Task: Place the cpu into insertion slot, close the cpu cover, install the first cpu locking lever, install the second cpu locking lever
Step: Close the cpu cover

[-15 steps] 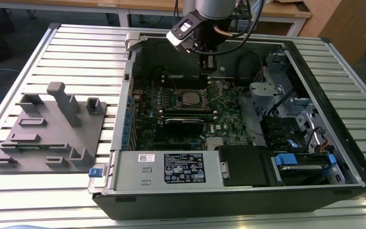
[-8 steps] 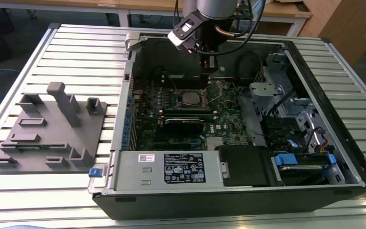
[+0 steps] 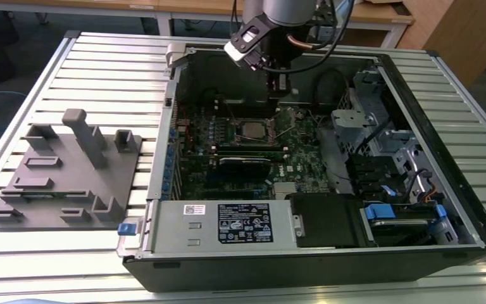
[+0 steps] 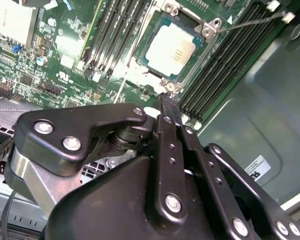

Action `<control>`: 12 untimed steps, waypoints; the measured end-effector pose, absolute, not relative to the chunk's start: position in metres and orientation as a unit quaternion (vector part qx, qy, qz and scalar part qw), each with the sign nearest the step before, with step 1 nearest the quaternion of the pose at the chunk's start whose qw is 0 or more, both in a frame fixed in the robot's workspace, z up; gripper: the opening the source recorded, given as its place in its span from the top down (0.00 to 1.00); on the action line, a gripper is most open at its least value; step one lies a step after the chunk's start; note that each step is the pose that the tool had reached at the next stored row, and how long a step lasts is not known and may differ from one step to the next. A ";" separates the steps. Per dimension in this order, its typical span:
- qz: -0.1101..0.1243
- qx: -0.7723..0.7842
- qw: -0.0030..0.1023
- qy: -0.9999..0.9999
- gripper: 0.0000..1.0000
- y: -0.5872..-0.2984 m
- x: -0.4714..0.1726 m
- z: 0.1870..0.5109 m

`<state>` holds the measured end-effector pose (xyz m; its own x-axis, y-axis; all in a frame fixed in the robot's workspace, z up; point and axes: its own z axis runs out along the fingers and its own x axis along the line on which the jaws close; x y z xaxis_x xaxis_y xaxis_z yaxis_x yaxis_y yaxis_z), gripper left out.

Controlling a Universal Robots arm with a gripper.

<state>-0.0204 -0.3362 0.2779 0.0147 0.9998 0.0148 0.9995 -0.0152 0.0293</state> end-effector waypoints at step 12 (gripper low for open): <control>0.015 0.716 0.006 0.698 0.90 -0.335 -0.004 0.277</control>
<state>-0.0037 -0.3352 0.2774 0.0253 0.9996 0.0141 0.9992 -0.0257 0.0293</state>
